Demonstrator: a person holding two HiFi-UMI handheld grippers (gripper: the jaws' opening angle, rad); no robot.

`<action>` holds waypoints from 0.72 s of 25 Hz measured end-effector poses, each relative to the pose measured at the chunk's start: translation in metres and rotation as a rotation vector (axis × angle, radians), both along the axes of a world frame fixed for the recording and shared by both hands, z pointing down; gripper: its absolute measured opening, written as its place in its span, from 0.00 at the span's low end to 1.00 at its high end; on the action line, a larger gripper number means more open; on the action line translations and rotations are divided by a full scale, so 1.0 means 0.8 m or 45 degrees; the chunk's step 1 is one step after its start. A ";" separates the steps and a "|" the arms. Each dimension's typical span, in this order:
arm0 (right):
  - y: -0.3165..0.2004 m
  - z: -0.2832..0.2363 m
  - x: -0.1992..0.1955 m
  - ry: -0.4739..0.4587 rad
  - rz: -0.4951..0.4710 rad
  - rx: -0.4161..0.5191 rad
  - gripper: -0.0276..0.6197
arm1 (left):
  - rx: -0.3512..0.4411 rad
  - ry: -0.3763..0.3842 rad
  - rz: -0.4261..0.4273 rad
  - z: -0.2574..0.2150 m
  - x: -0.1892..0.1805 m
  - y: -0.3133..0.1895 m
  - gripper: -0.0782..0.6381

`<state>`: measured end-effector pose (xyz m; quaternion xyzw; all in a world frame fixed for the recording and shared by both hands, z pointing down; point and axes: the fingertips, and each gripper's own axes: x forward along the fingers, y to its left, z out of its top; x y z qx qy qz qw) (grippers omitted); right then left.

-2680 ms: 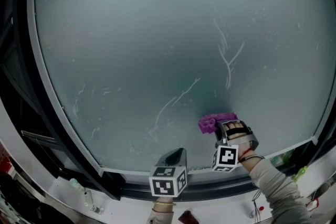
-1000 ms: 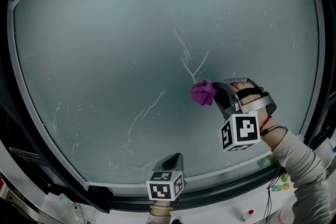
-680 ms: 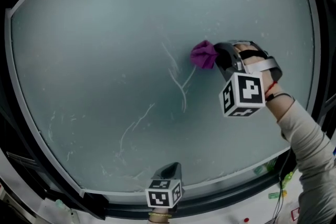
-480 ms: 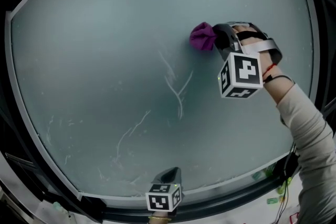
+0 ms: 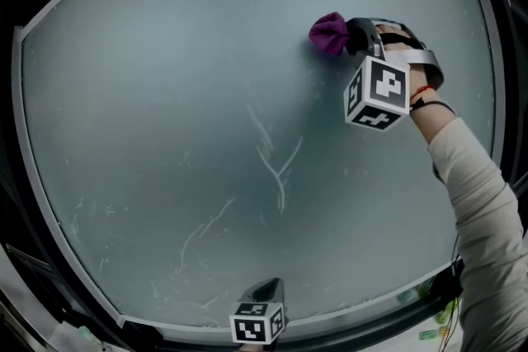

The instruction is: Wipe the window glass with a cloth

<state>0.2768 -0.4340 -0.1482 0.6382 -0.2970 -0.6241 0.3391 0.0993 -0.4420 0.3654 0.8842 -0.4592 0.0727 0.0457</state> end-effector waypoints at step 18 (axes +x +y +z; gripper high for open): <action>-0.041 0.103 -0.011 0.070 0.010 -0.195 0.14 | 0.027 -0.012 0.035 -0.008 0.009 -0.004 0.12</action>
